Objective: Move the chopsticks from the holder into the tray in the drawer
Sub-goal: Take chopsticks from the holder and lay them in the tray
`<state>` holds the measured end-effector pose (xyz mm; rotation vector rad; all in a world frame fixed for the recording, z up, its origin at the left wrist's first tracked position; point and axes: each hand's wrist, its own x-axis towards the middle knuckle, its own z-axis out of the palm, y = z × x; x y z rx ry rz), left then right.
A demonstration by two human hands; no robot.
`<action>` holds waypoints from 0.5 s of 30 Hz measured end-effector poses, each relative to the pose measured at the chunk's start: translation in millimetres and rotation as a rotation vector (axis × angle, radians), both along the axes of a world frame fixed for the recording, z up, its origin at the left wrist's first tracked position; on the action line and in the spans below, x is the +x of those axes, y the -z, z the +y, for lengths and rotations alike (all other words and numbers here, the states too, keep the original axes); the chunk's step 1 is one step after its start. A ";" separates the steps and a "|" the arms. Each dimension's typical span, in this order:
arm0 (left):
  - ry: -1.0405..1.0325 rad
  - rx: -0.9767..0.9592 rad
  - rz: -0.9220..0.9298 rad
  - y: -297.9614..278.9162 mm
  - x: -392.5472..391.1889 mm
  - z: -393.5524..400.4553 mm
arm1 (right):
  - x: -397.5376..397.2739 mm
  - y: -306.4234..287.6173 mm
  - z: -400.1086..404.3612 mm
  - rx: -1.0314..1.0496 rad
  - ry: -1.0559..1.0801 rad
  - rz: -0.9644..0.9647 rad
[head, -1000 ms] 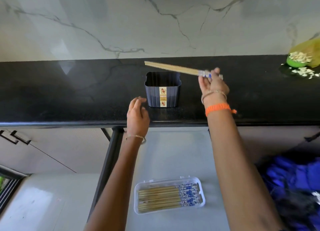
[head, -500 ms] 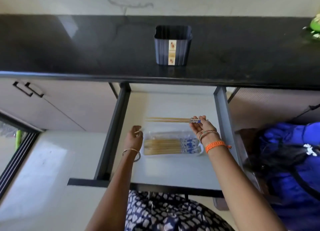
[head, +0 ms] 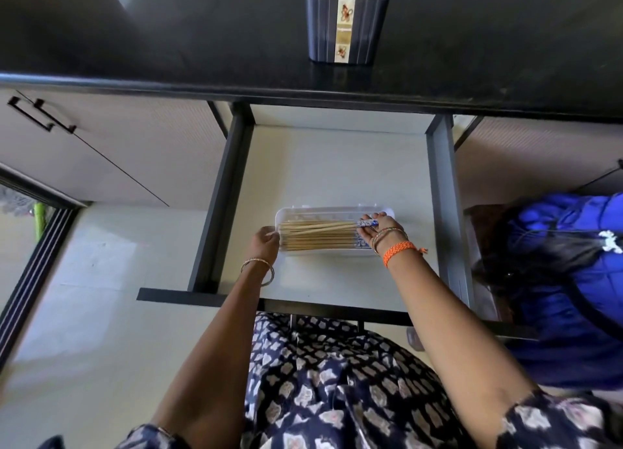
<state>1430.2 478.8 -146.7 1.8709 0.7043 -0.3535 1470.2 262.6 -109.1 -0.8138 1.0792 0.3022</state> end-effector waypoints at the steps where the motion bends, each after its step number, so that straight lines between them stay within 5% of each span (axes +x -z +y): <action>1: 0.002 -0.012 0.015 0.3 -1.3 -0.2 | 0.2 1.3 1.2 -0.006 -0.009 0.021; 9: 0.004 -0.051 0.034 4.6 -4.4 -1.6 | -5.0 11.2 3.4 -0.171 -0.204 0.036; 15: 0.006 -0.045 0.030 12.7 -1.6 -0.3 | 2.5 -1.9 16.2 -0.290 -0.133 0.097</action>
